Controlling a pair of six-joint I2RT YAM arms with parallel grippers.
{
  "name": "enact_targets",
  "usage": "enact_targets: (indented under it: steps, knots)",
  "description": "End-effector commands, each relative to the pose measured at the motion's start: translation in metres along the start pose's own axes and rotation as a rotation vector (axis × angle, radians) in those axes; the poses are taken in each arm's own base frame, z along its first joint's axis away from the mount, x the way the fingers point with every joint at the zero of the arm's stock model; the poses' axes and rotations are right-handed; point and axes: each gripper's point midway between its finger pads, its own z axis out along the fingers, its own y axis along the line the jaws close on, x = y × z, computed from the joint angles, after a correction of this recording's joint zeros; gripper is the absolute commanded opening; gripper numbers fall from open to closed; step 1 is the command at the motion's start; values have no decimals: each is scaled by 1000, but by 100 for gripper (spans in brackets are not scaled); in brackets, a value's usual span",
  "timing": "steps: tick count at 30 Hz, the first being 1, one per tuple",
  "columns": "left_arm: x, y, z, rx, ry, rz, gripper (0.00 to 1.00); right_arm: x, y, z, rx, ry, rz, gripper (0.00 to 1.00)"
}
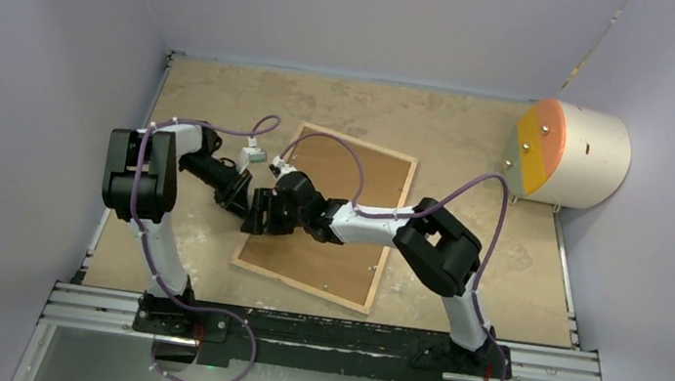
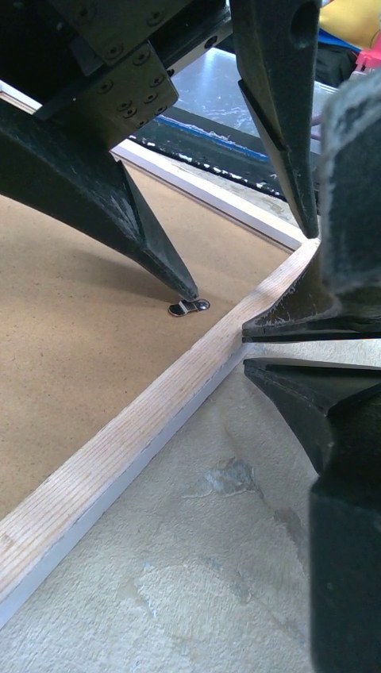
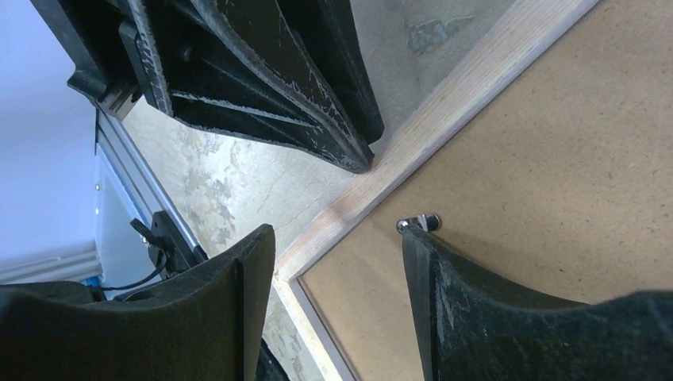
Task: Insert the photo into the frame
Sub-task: Install the photo frame at the center of the board.
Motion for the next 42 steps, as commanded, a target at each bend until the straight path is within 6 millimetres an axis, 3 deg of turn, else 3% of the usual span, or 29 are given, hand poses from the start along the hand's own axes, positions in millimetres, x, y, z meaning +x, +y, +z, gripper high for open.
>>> enact_targets:
  steps: [1, 9, 17, 26, 42]
  knots:
    - [3, 12, 1, -49, 15, 71, 16, -5, -13, -15, 38, -6, -3, 63]
    - [2, 12, 0, -54, 18, 72, 15, 6, -3, -25, -17, 11, 16, 64]
    - [1, 11, 0, -52, 12, 73, 15, 15, -8, -18, -14, 48, 11, 65]
    - [0, 9, -1, -51, 10, 75, 13, -3, -9, 0, -30, 30, -11, 65]
    - [2, 10, 0, -49, 15, 77, 12, 2, -6, 15, -70, 57, 0, 62]
